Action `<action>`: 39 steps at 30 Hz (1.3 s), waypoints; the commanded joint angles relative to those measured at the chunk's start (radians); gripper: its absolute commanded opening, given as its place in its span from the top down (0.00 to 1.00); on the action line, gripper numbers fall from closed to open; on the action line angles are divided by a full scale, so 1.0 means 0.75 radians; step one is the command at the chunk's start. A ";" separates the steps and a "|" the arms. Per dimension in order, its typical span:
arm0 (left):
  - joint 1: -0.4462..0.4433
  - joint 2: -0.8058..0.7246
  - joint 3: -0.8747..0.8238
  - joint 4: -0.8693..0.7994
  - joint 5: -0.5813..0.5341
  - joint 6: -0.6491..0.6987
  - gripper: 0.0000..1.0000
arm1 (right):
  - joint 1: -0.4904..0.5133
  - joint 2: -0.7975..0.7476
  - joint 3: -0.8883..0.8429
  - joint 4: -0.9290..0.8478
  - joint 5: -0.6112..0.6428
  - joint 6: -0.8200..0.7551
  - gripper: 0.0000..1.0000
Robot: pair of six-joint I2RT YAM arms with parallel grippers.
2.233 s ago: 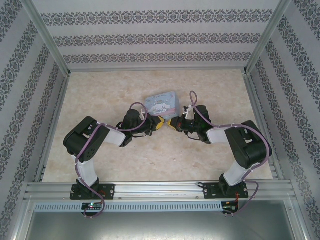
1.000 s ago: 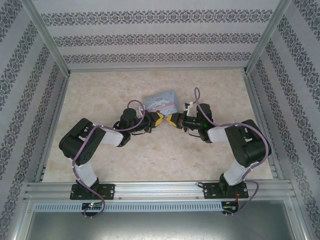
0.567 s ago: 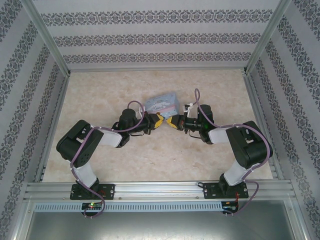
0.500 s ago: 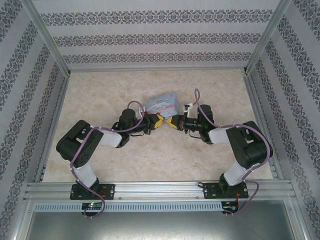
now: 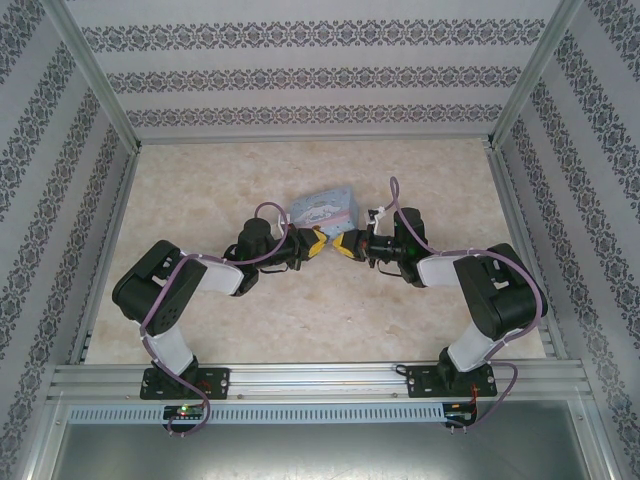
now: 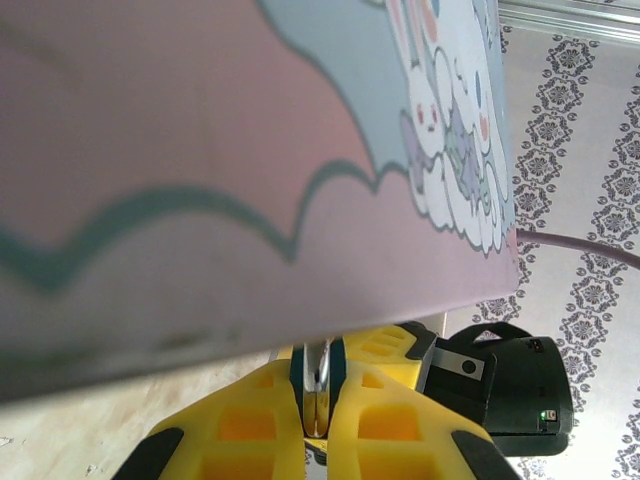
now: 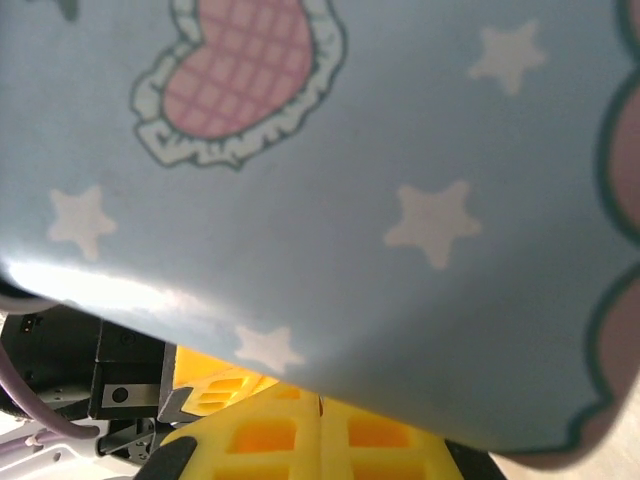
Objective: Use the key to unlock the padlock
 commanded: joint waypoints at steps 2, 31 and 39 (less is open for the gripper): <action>-0.056 -0.035 0.004 0.123 0.194 0.022 1.00 | 0.034 0.003 0.069 0.091 0.015 0.101 1.00; -0.085 -0.010 0.052 0.125 0.194 0.014 1.00 | 0.106 0.112 0.188 0.032 -0.033 0.042 1.00; -0.086 -0.013 0.045 0.113 0.182 0.018 1.00 | 0.017 0.132 0.130 0.034 -0.019 0.028 1.00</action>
